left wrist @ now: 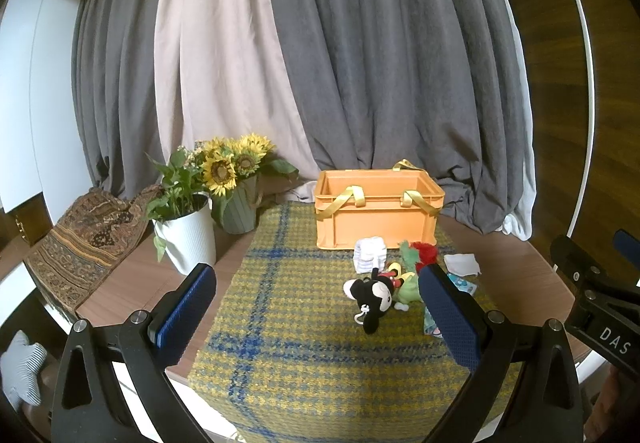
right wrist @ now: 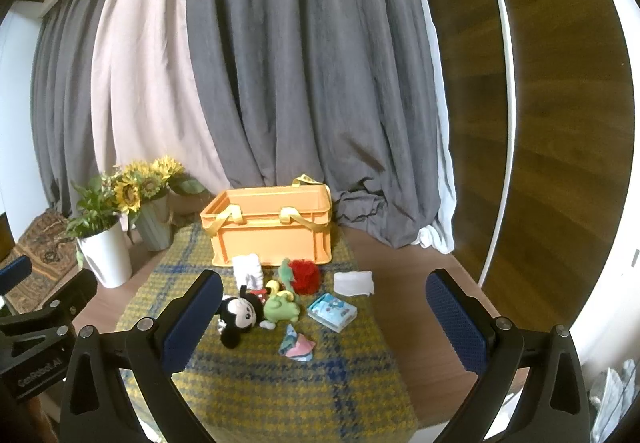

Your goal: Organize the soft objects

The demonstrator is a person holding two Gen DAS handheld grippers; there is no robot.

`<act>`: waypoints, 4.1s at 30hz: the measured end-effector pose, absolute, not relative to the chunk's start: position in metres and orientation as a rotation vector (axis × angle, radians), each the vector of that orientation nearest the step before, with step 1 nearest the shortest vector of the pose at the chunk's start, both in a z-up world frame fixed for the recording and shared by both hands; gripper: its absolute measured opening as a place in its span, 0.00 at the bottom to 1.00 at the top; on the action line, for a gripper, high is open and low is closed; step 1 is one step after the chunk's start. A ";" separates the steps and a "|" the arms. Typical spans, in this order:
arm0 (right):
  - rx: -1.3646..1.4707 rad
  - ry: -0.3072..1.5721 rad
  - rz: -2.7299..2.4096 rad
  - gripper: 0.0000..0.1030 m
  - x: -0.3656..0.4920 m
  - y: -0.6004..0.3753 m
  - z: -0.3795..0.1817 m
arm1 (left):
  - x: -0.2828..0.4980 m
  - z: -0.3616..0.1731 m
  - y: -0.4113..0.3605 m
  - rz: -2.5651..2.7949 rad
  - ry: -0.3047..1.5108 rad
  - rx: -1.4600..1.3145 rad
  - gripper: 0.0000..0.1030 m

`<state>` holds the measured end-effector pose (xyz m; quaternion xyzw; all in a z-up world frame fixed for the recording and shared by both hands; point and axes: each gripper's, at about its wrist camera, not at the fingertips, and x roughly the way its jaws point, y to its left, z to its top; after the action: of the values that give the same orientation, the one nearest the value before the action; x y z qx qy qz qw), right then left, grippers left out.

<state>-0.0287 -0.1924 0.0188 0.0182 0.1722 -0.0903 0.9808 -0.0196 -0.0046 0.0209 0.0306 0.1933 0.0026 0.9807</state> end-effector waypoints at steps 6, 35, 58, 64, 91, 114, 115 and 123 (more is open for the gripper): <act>0.036 0.345 -0.181 1.00 -0.029 -0.192 0.018 | -0.019 0.021 -0.005 0.003 0.391 0.060 1.00; 0.054 0.428 -0.222 1.00 -0.003 -0.194 -0.008 | 0.023 -0.010 -0.009 -0.088 0.479 0.074 1.00; 0.186 0.675 -0.339 0.94 0.105 -0.192 -0.119 | 0.173 -0.110 -0.020 -0.395 0.677 0.153 0.87; 0.221 0.733 -0.354 0.87 0.125 -0.192 -0.150 | 0.200 -0.142 -0.028 -0.467 0.759 0.140 0.79; 0.233 0.789 -0.363 0.43 0.146 -0.177 -0.170 | 0.225 -0.165 -0.034 -0.591 0.835 0.090 0.49; 0.145 0.552 -0.060 0.43 0.176 -0.193 -0.042 | 0.207 -0.046 -0.021 -0.357 0.569 -0.012 0.49; 0.144 0.538 -0.057 0.43 0.178 -0.193 -0.038 | 0.209 -0.041 -0.023 -0.355 0.557 -0.013 0.49; 0.163 0.464 -0.043 0.43 0.196 -0.198 -0.013 | 0.231 -0.012 -0.026 -0.339 0.470 -0.012 0.49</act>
<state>0.1958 -0.1984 -0.0134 0.0805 0.2299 -0.0212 0.9697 0.2305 -0.0257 -0.0124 -0.0058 0.2316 -0.1673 0.9583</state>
